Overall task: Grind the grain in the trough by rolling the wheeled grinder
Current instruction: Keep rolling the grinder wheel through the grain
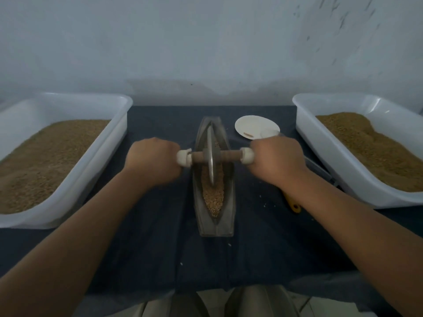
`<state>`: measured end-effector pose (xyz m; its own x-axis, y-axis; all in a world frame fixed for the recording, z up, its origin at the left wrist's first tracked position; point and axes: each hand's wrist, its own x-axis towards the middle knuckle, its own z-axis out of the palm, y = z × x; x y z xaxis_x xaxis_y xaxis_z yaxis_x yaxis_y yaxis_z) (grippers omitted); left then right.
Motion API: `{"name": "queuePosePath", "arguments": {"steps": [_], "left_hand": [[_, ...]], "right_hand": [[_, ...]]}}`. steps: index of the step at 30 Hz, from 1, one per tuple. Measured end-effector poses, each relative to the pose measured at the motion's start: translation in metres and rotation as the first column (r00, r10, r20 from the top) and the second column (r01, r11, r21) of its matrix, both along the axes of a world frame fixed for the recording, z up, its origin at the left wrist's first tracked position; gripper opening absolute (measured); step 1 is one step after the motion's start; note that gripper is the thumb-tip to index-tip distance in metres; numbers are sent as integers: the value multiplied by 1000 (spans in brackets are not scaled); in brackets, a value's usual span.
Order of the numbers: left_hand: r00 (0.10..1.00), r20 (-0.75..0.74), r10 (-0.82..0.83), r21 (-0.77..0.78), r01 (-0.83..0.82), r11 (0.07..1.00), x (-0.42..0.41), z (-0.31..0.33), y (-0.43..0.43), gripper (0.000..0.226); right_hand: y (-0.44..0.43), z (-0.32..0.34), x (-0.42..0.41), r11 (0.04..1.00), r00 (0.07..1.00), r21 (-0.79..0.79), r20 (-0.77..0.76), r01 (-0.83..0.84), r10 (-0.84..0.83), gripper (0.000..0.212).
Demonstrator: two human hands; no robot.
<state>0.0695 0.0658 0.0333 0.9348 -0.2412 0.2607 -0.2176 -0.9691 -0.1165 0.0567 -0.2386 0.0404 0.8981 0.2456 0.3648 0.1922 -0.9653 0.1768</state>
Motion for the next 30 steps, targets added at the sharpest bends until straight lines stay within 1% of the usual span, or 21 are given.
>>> {"name": "queuePosePath", "arguments": {"steps": [1,3,5,6,8,10,12,13,15,17,18,20,21,22,23,25,28,30], "left_hand": [[1000,16,-16,16,16,1000,-17,-5,5,30],[995,70,-64,27,62,998,-48,-9,13,35],[987,112,-117,18,116,993,-59,-10,16,38],[985,114,-127,27,124,992,-56,-8,15,38],[992,72,-101,67,97,993,-35,0,7,34],[997,53,-55,81,51,995,-1,10,-6,30],[999,37,-11,69,9,998,29,20,-15,29],[999,38,-4,65,2,998,39,24,-18,31],[999,48,-20,82,16,997,45,29,-22,32],[999,40,-36,99,32,995,32,28,-20,26],[999,23,-43,99,41,994,20,24,-15,24],[997,22,-72,78,70,995,-12,13,-3,27],[994,55,-91,64,88,994,-29,7,3,33],[989,92,-112,59,107,993,-45,2,8,38],[983,126,-133,66,126,990,-56,-1,11,43],[978,154,-138,83,126,988,-60,-3,11,43],[989,123,-83,87,73,994,-29,0,1,34],[996,87,-22,36,19,999,2,2,-6,31]], "right_hand": [[-3,0,-14,998,998,-19,24,-54,54,37],[-9,2,-37,990,990,0,21,-140,140,34],[-14,2,-44,987,987,10,-10,-159,159,33],[-15,0,-42,990,989,17,-35,-142,142,32],[-11,-5,-28,996,996,69,-59,-59,63,37],[-3,-9,-5,994,999,106,-12,32,-31,42],[5,-7,19,984,993,134,-20,117,-115,40],[8,-5,28,978,988,147,-60,151,-144,38],[8,-2,33,972,976,156,-153,177,-153,38],[3,-1,18,980,974,146,-198,136,-106,40],[0,-1,6,987,981,131,-182,96,-71,42],[-6,-4,-25,991,997,132,-63,-27,36,43],[-10,-5,-39,986,996,141,-5,-87,89,42],[-13,-5,-49,981,992,144,21,-128,127,41],[-16,-6,-57,979,990,143,11,-142,142,41],[-16,-9,-60,982,990,139,-29,-130,135,43],[-9,-11,-34,986,993,131,68,-107,99,38],[-1,-8,-4,995,998,95,66,-11,5,34]]}}
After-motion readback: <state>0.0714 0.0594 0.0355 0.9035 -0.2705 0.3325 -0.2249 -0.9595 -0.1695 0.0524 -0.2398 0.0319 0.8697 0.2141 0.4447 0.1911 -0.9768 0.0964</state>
